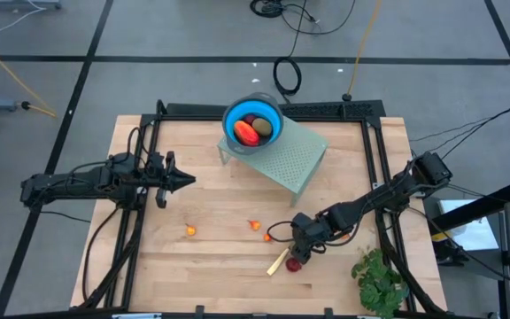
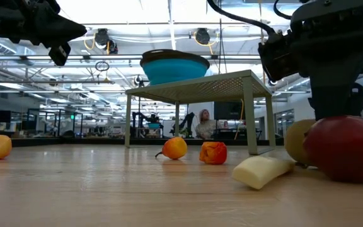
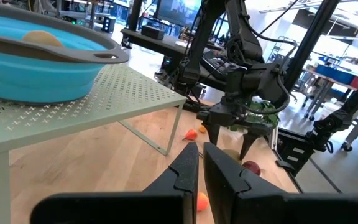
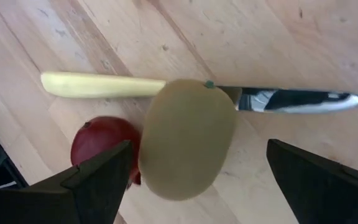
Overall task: Pick & Place Fruit
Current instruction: Put the kiwi into the blue strainer bowl on the shelf
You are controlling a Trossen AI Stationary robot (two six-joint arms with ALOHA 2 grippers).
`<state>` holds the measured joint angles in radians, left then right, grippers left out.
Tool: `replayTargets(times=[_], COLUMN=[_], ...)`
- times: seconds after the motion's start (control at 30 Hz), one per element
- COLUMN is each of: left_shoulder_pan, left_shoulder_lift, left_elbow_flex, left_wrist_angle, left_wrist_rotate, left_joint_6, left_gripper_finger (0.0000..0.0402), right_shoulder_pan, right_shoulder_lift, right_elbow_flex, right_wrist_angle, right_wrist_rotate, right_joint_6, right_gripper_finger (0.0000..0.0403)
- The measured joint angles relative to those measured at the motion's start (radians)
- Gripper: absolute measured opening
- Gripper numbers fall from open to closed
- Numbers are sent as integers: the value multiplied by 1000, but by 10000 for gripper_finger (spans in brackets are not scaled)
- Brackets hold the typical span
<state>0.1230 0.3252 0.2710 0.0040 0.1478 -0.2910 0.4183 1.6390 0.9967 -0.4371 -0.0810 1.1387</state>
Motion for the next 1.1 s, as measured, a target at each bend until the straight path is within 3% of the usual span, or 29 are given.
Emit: replayTargets(times=[0.53, 1.1], left_shoulder_pan=[0, 0], left_shoulder_lift=[0, 0], left_elbow_flex=[0, 0], left_wrist_angle=[10, 18], left_wrist_rotate=[0, 0], left_joint_6=[-11, -4], left_gripper_finger=[24, 24], right_shoulder_pan=[0, 0], right_shoulder_lift=[-2, 0], right_elbow_flex=[-92, -94], right_wrist_angle=[81, 58], right_wrist_rotate=[2, 3], right_joint_6=[105, 124], right_gripper_finger=[356, 223])
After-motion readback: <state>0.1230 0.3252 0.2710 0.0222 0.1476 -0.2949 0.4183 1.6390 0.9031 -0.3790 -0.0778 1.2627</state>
